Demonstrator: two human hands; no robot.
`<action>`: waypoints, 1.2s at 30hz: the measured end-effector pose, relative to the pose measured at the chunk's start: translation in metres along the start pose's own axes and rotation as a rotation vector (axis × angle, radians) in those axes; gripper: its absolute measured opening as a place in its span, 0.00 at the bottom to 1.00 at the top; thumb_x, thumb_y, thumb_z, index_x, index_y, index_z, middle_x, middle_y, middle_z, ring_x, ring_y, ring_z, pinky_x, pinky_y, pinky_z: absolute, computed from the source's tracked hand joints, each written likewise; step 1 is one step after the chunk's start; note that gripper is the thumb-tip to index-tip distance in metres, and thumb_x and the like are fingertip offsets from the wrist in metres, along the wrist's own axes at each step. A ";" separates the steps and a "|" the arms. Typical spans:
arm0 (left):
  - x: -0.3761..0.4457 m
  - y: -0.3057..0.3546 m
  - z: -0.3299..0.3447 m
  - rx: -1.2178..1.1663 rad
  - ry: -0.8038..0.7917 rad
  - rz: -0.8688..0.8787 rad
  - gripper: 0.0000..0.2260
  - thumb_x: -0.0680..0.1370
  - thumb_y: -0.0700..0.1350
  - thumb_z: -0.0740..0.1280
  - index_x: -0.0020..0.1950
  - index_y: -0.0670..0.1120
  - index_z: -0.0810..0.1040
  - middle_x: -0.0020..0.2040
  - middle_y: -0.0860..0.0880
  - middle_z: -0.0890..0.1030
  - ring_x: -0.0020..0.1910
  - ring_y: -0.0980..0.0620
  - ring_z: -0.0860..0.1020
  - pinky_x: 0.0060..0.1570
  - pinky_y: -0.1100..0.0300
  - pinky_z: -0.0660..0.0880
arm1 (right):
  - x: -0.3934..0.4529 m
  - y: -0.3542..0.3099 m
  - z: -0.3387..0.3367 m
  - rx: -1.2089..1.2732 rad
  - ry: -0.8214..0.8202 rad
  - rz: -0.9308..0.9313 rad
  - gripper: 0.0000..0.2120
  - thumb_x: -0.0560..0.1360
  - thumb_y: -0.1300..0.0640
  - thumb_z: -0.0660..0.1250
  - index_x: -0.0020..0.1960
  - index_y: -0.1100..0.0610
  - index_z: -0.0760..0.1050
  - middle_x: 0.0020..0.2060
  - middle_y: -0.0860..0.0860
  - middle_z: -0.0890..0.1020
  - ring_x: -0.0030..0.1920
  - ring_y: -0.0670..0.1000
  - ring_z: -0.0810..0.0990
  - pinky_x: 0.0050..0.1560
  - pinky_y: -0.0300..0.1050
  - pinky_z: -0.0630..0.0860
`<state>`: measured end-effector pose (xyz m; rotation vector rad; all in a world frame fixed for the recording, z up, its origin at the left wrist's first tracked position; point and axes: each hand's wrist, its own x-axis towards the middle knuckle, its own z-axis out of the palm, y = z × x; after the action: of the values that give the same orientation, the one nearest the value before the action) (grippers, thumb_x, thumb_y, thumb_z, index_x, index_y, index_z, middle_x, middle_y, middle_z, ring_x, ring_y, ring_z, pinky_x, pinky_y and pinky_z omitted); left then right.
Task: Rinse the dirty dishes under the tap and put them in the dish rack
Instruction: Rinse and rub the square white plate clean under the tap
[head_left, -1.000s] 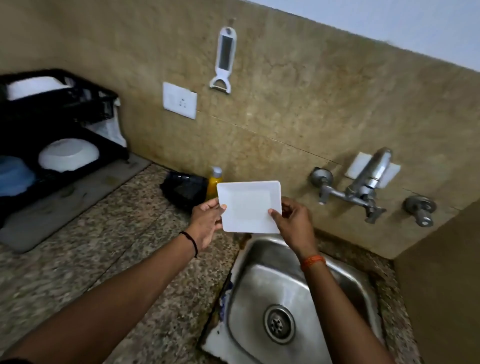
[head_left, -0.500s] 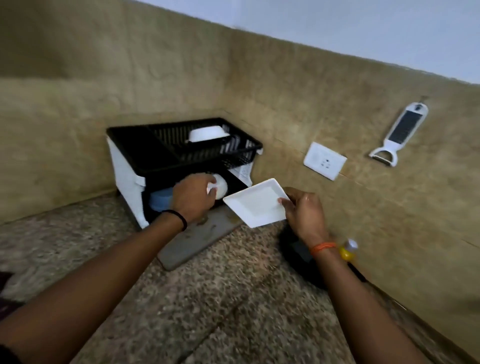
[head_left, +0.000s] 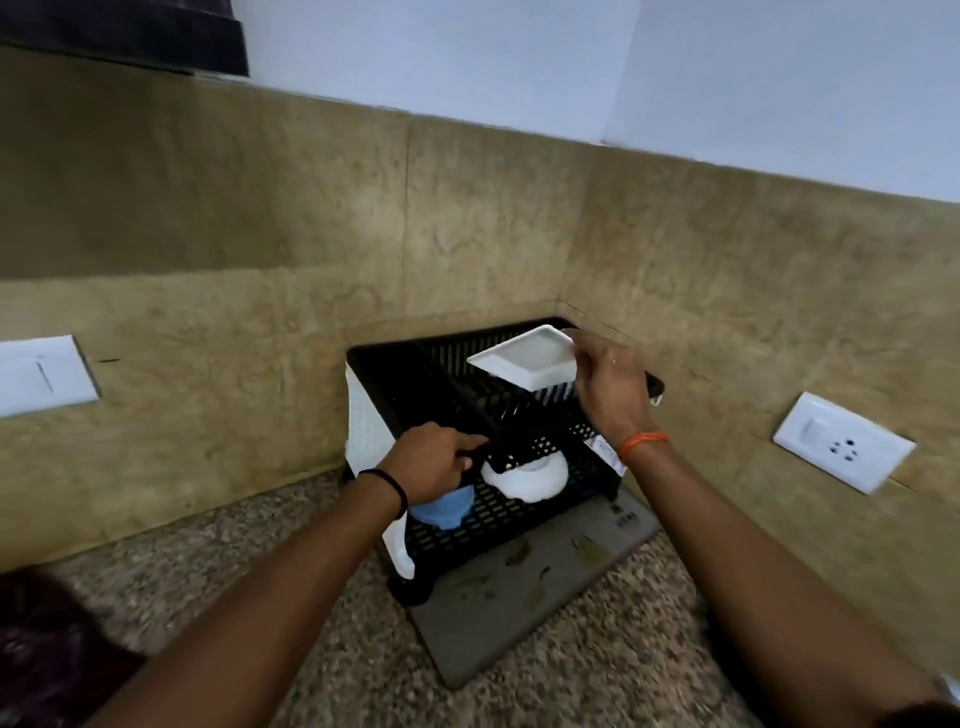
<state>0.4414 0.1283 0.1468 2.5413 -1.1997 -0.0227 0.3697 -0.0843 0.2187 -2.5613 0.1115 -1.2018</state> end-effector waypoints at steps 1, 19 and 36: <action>0.001 -0.001 -0.001 -0.009 -0.014 -0.001 0.19 0.80 0.45 0.61 0.72 0.54 0.70 0.63 0.47 0.80 0.60 0.46 0.77 0.53 0.59 0.70 | 0.008 0.001 0.012 -0.007 -0.024 -0.024 0.17 0.73 0.66 0.60 0.58 0.58 0.81 0.46 0.58 0.85 0.46 0.58 0.83 0.41 0.44 0.75; 0.017 -0.009 -0.014 -0.116 -0.133 -0.022 0.20 0.79 0.47 0.63 0.71 0.55 0.71 0.67 0.52 0.76 0.65 0.49 0.73 0.64 0.58 0.69 | 0.053 0.045 0.139 -0.090 -0.442 -0.056 0.22 0.77 0.67 0.60 0.70 0.55 0.73 0.69 0.55 0.74 0.69 0.55 0.73 0.72 0.46 0.66; 0.013 -0.006 -0.018 -0.109 -0.147 -0.029 0.20 0.79 0.47 0.63 0.71 0.55 0.70 0.66 0.52 0.77 0.65 0.49 0.73 0.63 0.59 0.69 | 0.039 0.041 0.154 -0.138 -0.844 -0.005 0.35 0.74 0.70 0.61 0.78 0.58 0.54 0.78 0.57 0.55 0.78 0.57 0.52 0.76 0.49 0.48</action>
<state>0.4574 0.1272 0.1635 2.4970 -1.1806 -0.2789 0.5144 -0.0934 0.1425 -2.9495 -0.0066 -0.0399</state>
